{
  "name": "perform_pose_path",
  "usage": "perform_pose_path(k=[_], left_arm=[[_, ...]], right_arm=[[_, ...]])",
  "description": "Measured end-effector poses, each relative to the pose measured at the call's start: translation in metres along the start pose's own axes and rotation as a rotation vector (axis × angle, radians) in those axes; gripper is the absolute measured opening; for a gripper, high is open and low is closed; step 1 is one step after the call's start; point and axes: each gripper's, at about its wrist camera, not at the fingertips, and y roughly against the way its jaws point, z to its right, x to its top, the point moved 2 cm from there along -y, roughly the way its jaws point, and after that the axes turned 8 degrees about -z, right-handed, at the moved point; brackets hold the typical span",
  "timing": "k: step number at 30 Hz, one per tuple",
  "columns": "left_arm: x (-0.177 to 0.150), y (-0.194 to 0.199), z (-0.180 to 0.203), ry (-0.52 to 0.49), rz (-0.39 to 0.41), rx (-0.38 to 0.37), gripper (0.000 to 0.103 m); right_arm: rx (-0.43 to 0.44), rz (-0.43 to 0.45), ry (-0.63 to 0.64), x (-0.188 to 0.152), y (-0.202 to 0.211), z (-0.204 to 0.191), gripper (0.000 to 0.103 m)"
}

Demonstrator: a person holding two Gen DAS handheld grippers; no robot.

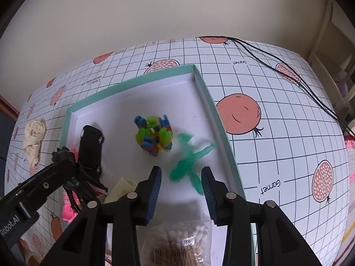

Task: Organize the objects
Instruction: 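Open both grippers to drop the black and green figures into the tray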

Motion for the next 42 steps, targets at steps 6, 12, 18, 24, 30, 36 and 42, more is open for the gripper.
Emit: perform_pose_path(k=[6, 12, 18, 24, 30, 36, 42], left_arm=[[0.002, 0.017, 0.003, -0.01, 0.035, -0.009, 0.047], [0.006, 0.036, 0.0, -0.006, 0.08, -0.016, 0.047], [0.008, 0.039, -0.009, 0.014, 0.094, 0.017, 0.05], [0.01, 0.036, -0.021, 0.034, 0.106, 0.084, 0.058], [0.011, 0.037, -0.032, 0.05, 0.124, 0.153, 0.072], [0.011, 0.038, -0.042, 0.055, 0.139, 0.208, 0.084], [0.013, 0.037, -0.046, 0.056, 0.144, 0.215, 0.085]], right_arm=[[0.007, 0.044, 0.006, 0.004, 0.02, -0.004, 0.041], [0.021, 0.085, 0.011, 0.007, 0.039, -0.008, 0.041], [0.027, 0.082, 0.025, 0.006, 0.037, -0.014, 0.041], [0.049, 0.093, 0.032, 0.006, 0.036, -0.019, 0.058], [0.047, 0.108, 0.037, 0.006, 0.039, -0.024, 0.071], [0.047, 0.119, 0.044, 0.008, 0.04, -0.026, 0.086], [0.058, 0.122, 0.043, 0.008, 0.04, -0.028, 0.101]])
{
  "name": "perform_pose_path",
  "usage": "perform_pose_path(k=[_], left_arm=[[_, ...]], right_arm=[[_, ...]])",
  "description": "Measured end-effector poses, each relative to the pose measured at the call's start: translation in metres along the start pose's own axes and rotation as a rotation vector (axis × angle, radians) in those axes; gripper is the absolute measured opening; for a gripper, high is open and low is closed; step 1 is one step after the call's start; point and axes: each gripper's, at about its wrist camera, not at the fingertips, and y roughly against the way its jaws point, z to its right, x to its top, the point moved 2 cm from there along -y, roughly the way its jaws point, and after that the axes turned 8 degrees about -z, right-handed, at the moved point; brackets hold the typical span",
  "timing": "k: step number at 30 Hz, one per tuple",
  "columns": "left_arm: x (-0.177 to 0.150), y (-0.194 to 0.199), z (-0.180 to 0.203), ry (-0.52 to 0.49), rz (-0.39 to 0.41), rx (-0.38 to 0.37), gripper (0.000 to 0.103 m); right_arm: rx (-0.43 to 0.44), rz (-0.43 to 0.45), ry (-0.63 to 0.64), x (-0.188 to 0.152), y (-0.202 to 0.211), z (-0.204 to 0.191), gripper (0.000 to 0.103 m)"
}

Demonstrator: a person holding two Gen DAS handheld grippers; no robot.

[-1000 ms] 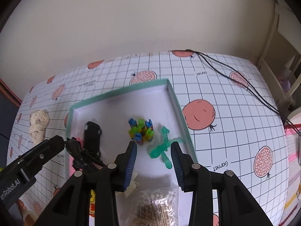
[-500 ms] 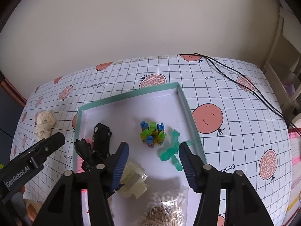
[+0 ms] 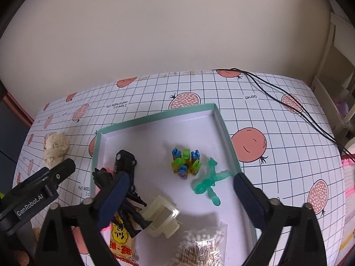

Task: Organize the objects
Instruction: 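Open both grippers to drop the black and green figures into the tray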

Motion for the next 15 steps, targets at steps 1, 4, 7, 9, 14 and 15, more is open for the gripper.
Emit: perform_pose_path(k=[1, 4, 7, 9, 14, 15], left_arm=[[0.0001, -0.0006, 0.0001, -0.003, -0.002, 0.004, 0.085], [-0.0012, -0.0022, 0.0001, -0.006, 0.002, 0.009, 0.1], [-0.0013, -0.0026, -0.0006, 0.003, 0.009, 0.01, 0.103], [-0.0017, -0.003, -0.0008, 0.008, 0.008, 0.001, 0.103], [-0.0012, -0.0026, -0.0014, 0.008, 0.011, 0.001, 0.103], [-0.0009, -0.0024, -0.0016, 0.008, 0.012, 0.001, 0.103]], right_arm=[[-0.001, 0.0, 0.002, -0.0002, -0.0004, -0.0005, 0.103], [-0.001, -0.001, 0.008, -0.0006, -0.0006, -0.0021, 0.103], [0.0, 0.003, 0.012, -0.0005, -0.0001, -0.0037, 0.103], [0.0, 0.004, 0.015, -0.0003, 0.0, -0.0049, 0.103], [-0.004, 0.0, 0.017, -0.0004, -0.0019, -0.0073, 0.103], [-0.003, -0.001, 0.019, -0.0003, -0.0022, -0.0076, 0.103]])
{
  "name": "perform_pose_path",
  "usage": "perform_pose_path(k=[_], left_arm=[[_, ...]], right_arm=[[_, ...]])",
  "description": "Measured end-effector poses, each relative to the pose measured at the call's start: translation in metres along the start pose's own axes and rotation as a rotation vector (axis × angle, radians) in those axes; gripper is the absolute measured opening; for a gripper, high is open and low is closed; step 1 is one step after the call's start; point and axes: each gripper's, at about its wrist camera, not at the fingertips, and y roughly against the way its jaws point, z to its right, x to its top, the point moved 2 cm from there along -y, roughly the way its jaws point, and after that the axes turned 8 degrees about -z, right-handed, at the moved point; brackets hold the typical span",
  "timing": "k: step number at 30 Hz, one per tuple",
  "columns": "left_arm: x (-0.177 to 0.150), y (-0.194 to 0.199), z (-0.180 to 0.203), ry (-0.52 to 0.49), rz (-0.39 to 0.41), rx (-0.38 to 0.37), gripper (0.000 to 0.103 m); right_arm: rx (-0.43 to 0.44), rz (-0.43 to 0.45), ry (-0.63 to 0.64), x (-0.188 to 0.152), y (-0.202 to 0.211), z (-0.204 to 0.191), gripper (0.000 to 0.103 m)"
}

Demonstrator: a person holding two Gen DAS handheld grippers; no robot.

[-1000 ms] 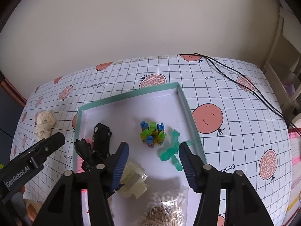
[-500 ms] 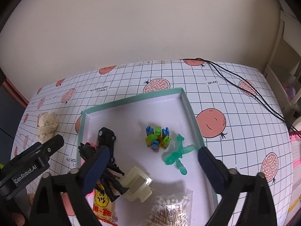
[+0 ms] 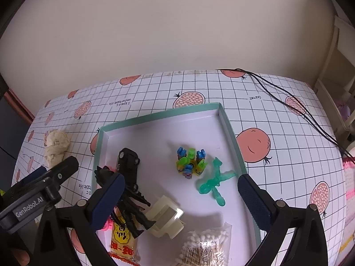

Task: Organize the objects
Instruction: 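Withdraw both tools from the tray toward the lace cloth and rainbow ring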

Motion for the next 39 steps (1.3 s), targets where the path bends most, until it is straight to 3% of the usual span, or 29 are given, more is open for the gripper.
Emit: perform_pose_path(k=[19, 39], left_arm=[[0.004, 0.0, -0.02, -0.001, -0.01, 0.019, 0.103], [0.015, 0.004, -0.124, 0.113, -0.019, 0.107, 0.103]], right_arm=[[0.008, -0.008, 0.027, 0.001, -0.003, -0.025, 0.103], [0.058, -0.029, 0.156, -0.001, -0.028, -0.13, 0.103]])
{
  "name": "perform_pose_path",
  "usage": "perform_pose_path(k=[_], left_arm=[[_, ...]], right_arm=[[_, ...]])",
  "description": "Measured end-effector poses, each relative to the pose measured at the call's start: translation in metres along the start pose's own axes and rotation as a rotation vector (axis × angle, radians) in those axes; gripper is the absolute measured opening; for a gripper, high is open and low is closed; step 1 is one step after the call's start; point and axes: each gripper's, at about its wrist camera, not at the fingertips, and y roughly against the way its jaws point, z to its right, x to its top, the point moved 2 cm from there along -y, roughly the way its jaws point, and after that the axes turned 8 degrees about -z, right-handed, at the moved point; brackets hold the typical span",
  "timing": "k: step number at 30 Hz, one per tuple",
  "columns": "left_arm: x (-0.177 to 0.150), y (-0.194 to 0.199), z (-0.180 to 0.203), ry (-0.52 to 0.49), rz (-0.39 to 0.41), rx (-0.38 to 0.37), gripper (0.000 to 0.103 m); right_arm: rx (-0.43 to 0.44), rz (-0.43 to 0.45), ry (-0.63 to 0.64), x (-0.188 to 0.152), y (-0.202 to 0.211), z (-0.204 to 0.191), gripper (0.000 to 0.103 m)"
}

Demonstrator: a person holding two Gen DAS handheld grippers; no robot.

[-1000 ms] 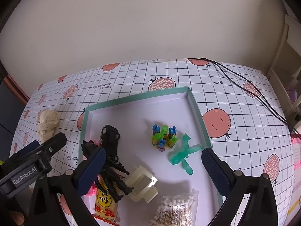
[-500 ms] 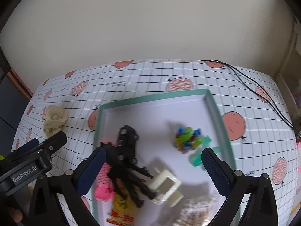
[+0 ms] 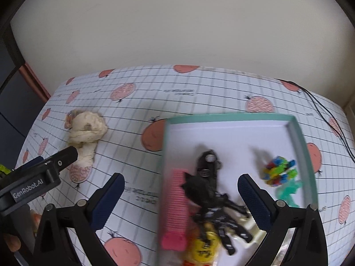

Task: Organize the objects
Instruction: 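Withdraw both tools from the tray toward the lace cloth and rainbow ring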

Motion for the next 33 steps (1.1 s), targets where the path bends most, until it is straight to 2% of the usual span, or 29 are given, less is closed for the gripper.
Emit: perform_pose_path(k=[14, 22, 28, 33], left_arm=[[0.009, -0.005, -0.066, 0.077, -0.006, 0.038, 0.103], [0.009, -0.007, -0.082, 0.097, -0.011, 0.042, 0.103], [0.009, -0.012, -0.091, 0.101, -0.023, 0.035, 0.103], [0.011, -0.016, -0.107, 0.127, -0.028, -0.015, 0.103]], right_arm=[[0.025, -0.015, 0.065, 0.001, -0.019, -0.053, 0.103], [0.023, -0.023, 0.098, 0.001, -0.025, -0.071, 0.103], [0.022, -0.032, 0.105, 0.0, -0.032, -0.079, 0.103], [0.031, -0.029, 0.104, 0.001, -0.039, -0.089, 0.103]])
